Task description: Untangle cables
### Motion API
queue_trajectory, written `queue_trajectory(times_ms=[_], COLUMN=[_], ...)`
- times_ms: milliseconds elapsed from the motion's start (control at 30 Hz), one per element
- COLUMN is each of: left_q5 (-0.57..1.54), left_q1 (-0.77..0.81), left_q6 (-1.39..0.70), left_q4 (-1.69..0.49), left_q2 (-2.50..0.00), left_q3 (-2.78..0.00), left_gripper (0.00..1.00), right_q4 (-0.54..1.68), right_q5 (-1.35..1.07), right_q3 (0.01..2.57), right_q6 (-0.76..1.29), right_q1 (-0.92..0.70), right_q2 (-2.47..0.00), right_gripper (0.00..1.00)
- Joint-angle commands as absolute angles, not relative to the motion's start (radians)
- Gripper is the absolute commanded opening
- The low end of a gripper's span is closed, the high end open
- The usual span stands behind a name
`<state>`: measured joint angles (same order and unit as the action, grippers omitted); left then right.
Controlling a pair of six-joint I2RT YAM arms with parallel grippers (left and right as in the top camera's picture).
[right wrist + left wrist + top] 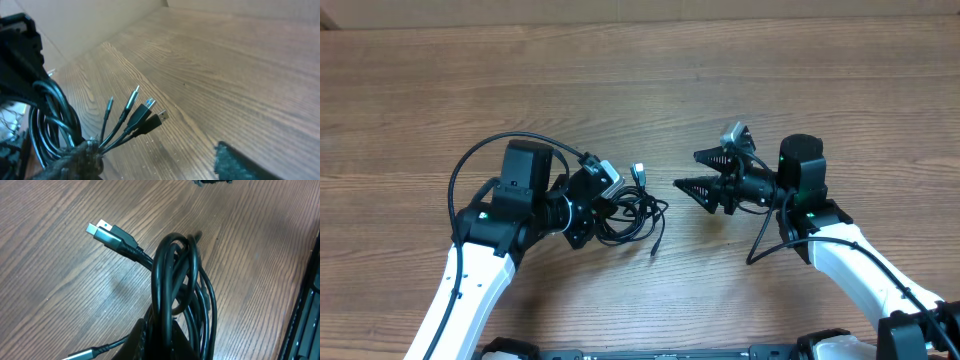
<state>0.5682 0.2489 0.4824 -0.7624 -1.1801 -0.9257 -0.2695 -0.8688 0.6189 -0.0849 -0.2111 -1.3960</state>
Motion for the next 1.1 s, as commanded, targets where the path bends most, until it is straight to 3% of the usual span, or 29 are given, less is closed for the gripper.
queue_trajectory(times_ms=[0, 100, 633, 1067], left_q5=[0.610, 0.623, 0.664, 0.764], left_q1=[0.255, 0.255, 0.257, 0.274], left_q6=[0.502, 0.503, 0.528, 0.547], left_q4=[-0.747, -0.728, -0.698, -0.664], left_q2=[-1.165, -1.165, -1.165, -1.218], left_q3=[-0.947, -0.947, -0.947, -0.947], left_gripper=[0.04, 0.04, 0.04, 0.04], right_q4=[-0.276, -0.275, -0.264, -0.268], right_q5=[-0.884, -0.894, -0.991, -1.093], right_q3=[0.645, 0.645, 0.645, 0.645], right_q6=[-0.087, -0.087, -0.089, -0.241], right_q1=[-0.210, -0.210, -0.210, -0.260], right_q2=[-1.380, -1.380, -1.380, -1.380], right_gripper=[0.63, 0.42, 0.43, 0.43])
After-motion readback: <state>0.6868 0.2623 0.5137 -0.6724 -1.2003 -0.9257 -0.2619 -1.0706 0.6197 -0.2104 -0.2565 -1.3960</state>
